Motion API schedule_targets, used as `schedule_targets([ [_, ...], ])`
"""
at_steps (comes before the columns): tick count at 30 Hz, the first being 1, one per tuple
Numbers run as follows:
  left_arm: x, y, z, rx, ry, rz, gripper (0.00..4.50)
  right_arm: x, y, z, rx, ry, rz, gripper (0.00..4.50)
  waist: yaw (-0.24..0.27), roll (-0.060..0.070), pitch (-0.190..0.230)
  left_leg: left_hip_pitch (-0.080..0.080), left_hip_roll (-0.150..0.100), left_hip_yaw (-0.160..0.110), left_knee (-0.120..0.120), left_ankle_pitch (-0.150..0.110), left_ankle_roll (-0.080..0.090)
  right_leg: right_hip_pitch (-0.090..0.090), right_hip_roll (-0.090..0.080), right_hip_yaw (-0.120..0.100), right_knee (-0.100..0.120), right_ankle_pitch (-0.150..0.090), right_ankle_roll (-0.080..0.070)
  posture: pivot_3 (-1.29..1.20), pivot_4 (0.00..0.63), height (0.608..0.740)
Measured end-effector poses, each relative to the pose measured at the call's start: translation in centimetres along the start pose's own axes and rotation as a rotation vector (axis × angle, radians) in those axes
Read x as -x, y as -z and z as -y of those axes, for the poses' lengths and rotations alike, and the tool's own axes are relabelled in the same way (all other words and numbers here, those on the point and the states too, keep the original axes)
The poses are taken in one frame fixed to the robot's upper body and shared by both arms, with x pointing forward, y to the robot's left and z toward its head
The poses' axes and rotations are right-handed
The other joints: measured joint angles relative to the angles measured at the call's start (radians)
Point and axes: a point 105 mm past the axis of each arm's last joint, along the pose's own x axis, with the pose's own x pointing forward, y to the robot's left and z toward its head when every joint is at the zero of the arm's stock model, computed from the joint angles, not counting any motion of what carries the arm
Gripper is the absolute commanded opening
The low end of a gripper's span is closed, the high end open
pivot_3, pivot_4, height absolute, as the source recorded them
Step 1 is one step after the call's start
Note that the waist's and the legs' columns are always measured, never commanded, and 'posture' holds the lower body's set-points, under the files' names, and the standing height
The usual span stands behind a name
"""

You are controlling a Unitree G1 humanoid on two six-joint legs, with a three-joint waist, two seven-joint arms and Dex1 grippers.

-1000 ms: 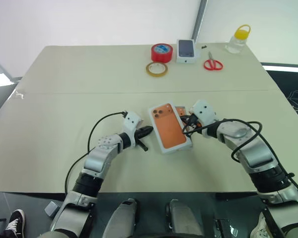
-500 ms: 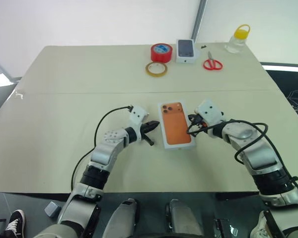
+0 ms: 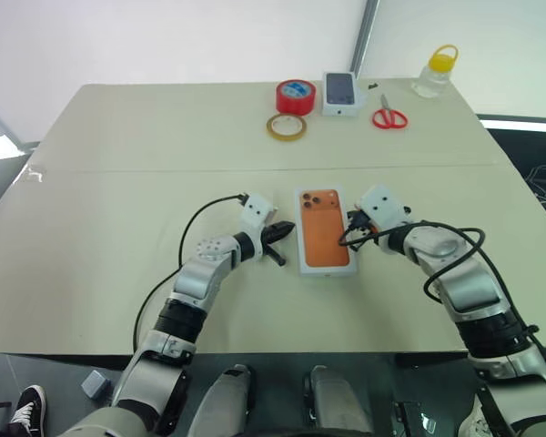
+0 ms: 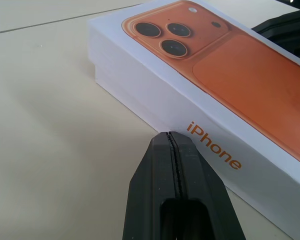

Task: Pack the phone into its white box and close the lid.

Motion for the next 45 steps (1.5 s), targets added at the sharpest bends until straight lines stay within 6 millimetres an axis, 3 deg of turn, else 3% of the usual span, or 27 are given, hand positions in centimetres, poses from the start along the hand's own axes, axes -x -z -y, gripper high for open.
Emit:
schedule_targets([
  [14,-0.4,-0.6,0.0,0.008,-0.008,0.015,0.0,-0.8,-0.7,0.4,0.008,0.03,-0.004,0.05,-0.001,0.0,0.0,0.0,0.0,0.0,0.0,0.0,-0.001,0.0,0.0,0.0,0.001,0.0,0.0,0.0,0.15,0.74],
  [28,-0.6,0.1,-0.9,0.016,-0.093,-0.018,0.0,-1.9,-0.4,0.9,0.026,0.062,-0.05,0.05,-0.001,0.0,0.0,0.0,0.0,0.0,0.001,0.001,-0.001,-0.001,0.0,0.0,0.001,0.0,0.0,0.0,0.15,0.74],
  [33,0.4,0.2,-1.8,0.016,-0.118,-0.031,0.0,-1.2,0.7,1.8,0.051,0.079,-0.095,0.05,-0.003,0.0,0.0,0.0,0.0,0.0,0.0,0.001,-0.001,-0.001,0.0,0.0,0.001,0.0,0.0,0.0,0.15,0.74],
  [38,1.3,0.5,-0.8,0.035,-0.076,-0.031,0.0,-0.1,1.9,1.8,0.024,0.061,-0.129,0.05,-0.001,0.0,0.0,0.0,0.0,0.0,0.001,0.001,-0.001,0.0,0.0,0.001,0.001,0.0,0.0,0.0,0.15,0.74],
  [45,2.0,-0.6,1.1,0.039,0.001,0.015,0.0,1.9,0.8,-0.4,-0.106,-0.099,-0.068,0.05,-0.002,0.0,0.0,0.0,0.0,0.0,0.001,-0.002,0.003,0.0,0.0,0.0,0.001,0.0,0.0,0.0,0.15,0.74],
])
